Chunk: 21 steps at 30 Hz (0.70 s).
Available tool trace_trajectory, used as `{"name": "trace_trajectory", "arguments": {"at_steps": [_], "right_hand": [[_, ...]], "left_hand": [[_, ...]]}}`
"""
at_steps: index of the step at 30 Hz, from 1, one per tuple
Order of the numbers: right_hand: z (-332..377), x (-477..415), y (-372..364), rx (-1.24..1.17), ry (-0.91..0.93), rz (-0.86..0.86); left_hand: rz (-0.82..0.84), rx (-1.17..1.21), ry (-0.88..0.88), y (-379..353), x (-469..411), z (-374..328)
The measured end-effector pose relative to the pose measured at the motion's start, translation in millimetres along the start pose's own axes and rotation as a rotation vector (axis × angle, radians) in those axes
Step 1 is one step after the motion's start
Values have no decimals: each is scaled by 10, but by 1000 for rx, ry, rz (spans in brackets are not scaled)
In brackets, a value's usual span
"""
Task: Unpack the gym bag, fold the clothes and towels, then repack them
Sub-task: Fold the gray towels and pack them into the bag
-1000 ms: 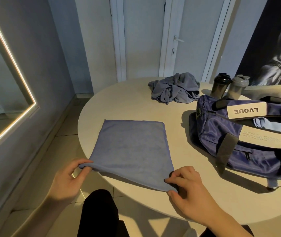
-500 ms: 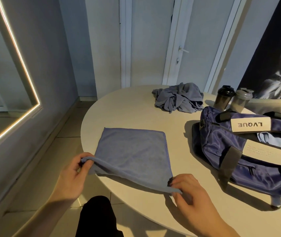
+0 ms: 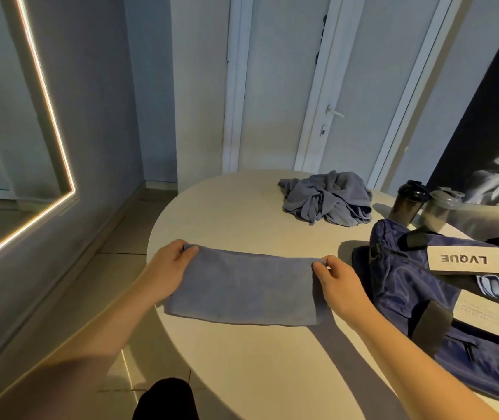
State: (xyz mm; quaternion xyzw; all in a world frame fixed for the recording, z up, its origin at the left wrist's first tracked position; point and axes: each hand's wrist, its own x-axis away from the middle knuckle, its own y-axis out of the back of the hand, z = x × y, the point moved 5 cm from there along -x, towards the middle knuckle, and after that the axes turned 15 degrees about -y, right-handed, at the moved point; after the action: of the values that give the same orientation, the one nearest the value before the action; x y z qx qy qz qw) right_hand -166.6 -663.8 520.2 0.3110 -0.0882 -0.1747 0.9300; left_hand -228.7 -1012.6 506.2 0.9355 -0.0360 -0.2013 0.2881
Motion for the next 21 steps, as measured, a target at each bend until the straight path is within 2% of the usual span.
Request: {"name": "trace_trajectory", "arguments": {"at_steps": [2, 7, 12, 14, 18, 21], "right_hand": [[16, -232, -91, 52, -34, 6], [101, -705, -256, 70, -109, -3], [7, -965, -448, 173, -199, 27], [-59, -1010, -471, 171, -231, 27], [-121, -1050, -498, 134, -259, 5], [-92, -974, -459, 115, -285, -49]], "left_hand": [[43, -22, 20, -54, -171, 117], [29, -62, 131, -175, -640, 355], [89, -314, 123, -384, -785, 548], [74, -378, 111, -405, -782, 603], [14, -360, 116, -385, -779, 664], [-33, -404, 112, -322, -718, 499]]}}
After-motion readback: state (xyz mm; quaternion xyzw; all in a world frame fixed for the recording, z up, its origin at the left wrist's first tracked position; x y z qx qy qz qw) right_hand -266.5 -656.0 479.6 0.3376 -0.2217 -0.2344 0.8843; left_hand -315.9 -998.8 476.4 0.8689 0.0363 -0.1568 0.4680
